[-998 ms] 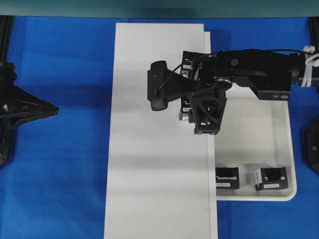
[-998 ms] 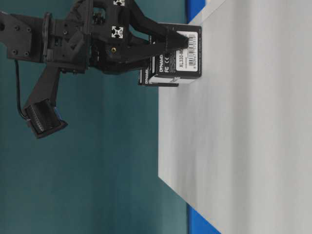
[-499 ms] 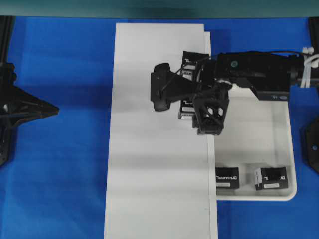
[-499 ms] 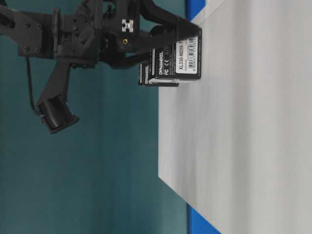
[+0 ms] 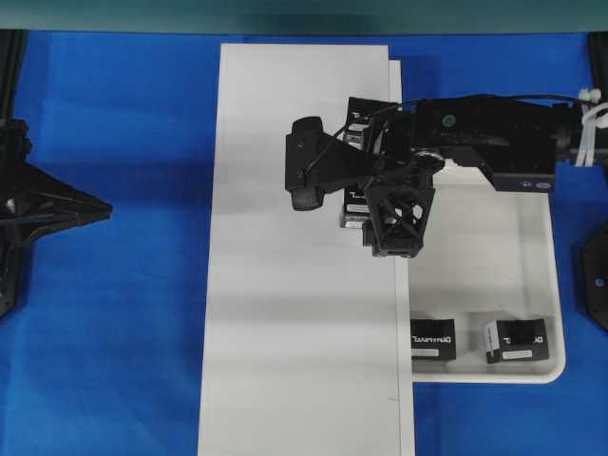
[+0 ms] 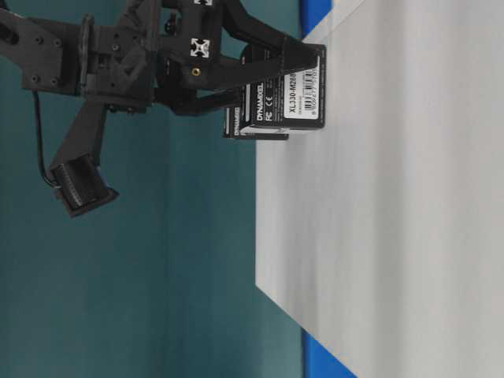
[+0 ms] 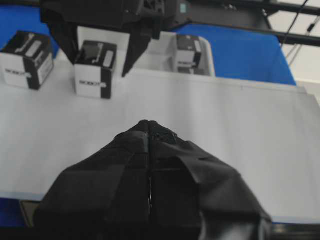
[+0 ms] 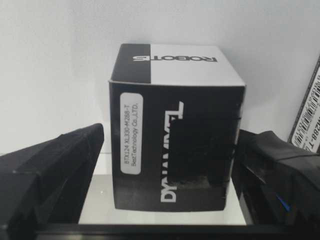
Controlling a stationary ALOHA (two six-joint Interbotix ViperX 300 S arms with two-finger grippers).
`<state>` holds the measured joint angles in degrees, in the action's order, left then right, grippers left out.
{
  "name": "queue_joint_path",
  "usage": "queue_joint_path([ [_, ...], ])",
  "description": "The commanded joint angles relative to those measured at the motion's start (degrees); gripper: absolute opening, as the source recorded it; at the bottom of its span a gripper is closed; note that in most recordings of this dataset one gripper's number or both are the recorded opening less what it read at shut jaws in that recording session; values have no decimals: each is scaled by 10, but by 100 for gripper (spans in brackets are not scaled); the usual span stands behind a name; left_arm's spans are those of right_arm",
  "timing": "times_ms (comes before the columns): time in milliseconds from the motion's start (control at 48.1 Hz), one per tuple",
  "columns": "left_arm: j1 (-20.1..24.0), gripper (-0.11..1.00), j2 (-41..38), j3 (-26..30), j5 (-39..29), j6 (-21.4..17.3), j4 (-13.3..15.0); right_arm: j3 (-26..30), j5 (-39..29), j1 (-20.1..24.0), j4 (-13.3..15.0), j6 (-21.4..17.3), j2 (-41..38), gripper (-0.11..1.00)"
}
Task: Place the box from the white plastic tray onto the white base.
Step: 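Open the right gripper and withdraw it to the right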
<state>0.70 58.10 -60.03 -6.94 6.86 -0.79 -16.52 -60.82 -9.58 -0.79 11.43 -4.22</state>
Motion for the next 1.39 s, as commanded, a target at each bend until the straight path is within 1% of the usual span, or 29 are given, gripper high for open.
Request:
queue_joint_path([
  [0, -1, -7, -5, 15, 4, 1, -2, 4, 0, -4, -2, -2, 17, 99],
  [104, -3, -7, -5, 15, 4, 4, -2, 4, 4, -11, -4, -6, 47, 99],
  [208, -3, -7, -5, 15, 4, 7, -3, 1, 16, -21, -4, -22, 91, 99],
  [374, -3, -7, -4, 16, 3, 8, -2, -17, 46, -37, -6, -39, 153, 99],
  [540, -3, -7, -4, 15, 4, 8, -2, -54, 96, -45, -16, -43, 223, 99],
  [810, -3, -7, -5, 16, 7, 9, -2, -127, 213, -48, -43, -47, 321, 99],
  [873, -4, -7, -4, 16, 15, 9, -2, -143, 229, -47, -48, -48, 341, 99],
  [935, -5, -7, -3, 17, 28, 9, -2, -155, 246, -46, -60, -52, 359, 99],
  [998, -7, -7, -2, 17, 40, 8, -2, -165, 260, -46, -67, -62, 380, 99],
  [1081, -11, -7, -3, 17, 42, 8, -2, -188, 276, -46, -67, -79, 413, 99],
  [1143, -13, -7, -4, 16, 44, 8, -2, -205, 283, -46, -66, -84, 436, 99],
  [1268, -18, -7, -5, 16, 47, 8, -2, -229, 287, -46, -59, -83, 482, 99],
  [1372, -25, -7, -6, 17, 48, 8, -2, -243, 286, -46, -59, -83, 514, 99],
])
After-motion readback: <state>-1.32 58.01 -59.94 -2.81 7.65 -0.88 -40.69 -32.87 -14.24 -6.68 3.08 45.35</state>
